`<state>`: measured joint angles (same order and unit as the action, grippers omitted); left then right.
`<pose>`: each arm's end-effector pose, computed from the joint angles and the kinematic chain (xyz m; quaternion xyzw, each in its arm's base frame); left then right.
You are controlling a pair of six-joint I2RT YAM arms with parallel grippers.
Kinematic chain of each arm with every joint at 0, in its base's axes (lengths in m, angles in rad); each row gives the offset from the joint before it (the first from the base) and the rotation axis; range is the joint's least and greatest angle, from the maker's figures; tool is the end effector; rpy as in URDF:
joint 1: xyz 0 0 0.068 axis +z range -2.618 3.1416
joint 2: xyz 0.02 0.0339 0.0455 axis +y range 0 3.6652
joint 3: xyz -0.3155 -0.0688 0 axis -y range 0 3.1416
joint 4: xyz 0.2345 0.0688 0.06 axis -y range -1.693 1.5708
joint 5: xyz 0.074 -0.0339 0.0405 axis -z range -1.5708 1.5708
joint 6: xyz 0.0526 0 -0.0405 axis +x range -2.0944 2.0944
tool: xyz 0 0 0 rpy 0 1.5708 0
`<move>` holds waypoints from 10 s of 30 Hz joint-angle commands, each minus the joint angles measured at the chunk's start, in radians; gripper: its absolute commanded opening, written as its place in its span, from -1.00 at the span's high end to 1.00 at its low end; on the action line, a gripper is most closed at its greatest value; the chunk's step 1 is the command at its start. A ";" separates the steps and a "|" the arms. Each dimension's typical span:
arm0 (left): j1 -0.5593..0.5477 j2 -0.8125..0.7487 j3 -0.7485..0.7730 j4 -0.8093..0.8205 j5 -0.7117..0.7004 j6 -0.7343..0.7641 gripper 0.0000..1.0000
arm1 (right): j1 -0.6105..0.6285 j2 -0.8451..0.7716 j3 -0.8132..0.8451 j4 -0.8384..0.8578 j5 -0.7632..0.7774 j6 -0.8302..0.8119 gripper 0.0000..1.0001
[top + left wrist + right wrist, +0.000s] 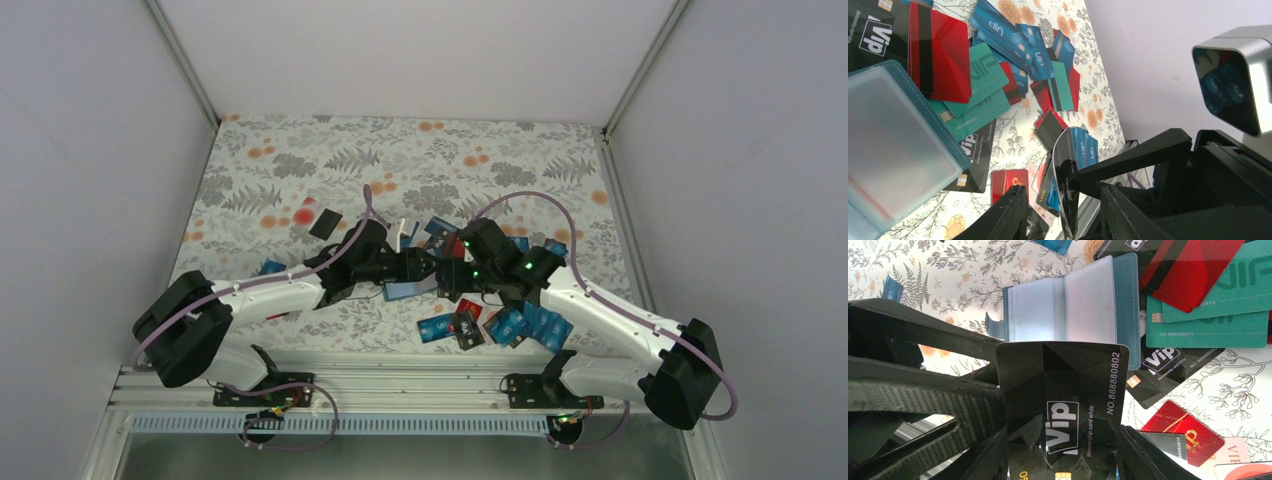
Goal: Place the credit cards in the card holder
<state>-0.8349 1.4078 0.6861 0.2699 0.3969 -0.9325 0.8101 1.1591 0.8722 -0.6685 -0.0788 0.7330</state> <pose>0.1827 -0.2321 0.2614 0.0640 0.8350 -0.5083 0.2009 0.1408 0.1540 0.2906 -0.0486 0.9511 0.2379 0.1908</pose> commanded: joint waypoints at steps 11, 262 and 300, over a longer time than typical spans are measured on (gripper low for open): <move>-0.006 0.074 0.055 -0.008 0.027 0.008 0.85 | 0.002 0.013 0.048 0.059 0.001 -0.035 -0.03; 0.050 0.035 0.086 -0.416 -0.306 0.419 -0.21 | -0.489 0.284 -0.293 -0.091 -0.094 0.199 0.00; -0.069 0.075 0.053 -0.207 -0.114 0.553 -0.10 | -0.228 0.421 -0.076 0.019 -0.321 0.067 0.31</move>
<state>-0.9012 1.5028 0.7605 0.0231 0.2924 -0.4004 0.5201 1.5482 0.7975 -0.6781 -0.3653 0.8055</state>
